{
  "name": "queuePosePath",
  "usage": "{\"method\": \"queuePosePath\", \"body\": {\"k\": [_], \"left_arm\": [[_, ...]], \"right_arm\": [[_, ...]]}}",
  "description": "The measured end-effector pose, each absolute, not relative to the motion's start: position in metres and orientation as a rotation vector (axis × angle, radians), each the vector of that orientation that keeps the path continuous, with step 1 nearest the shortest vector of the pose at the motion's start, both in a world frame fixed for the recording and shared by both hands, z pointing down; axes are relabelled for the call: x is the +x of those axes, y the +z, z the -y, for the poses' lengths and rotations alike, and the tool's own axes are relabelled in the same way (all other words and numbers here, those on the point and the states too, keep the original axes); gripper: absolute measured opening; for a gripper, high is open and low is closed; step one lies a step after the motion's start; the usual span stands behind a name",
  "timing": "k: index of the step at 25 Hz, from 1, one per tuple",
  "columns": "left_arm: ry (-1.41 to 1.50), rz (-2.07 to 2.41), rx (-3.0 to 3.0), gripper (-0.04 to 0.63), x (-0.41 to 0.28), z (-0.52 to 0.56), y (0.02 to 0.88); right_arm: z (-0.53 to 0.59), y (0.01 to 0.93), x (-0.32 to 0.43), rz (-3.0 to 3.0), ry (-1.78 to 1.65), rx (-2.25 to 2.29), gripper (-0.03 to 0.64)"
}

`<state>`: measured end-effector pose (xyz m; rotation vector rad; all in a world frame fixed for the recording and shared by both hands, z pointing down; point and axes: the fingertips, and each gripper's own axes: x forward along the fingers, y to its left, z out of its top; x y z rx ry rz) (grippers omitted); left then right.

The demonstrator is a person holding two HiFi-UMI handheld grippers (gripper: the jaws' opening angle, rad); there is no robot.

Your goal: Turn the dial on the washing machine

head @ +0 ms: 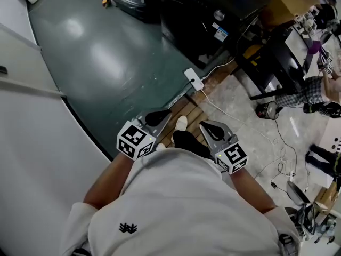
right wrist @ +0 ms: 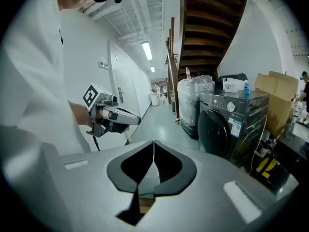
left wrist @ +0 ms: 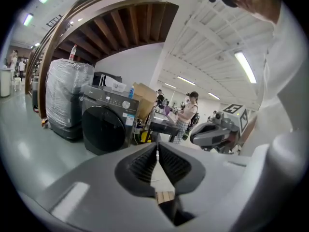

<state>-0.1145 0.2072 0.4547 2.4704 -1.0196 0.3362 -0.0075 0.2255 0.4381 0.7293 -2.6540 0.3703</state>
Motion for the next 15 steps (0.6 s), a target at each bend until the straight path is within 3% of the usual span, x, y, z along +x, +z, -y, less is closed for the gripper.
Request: {"method": "queuePosePath", "body": {"k": [15], "left_arm": [[0.375,1.101,2.480,0.057,-0.059,-0.035,0.416]], "right_arm": [[-0.084,0.427,0.049,2.711,0.389,0.798,0.026]]}}
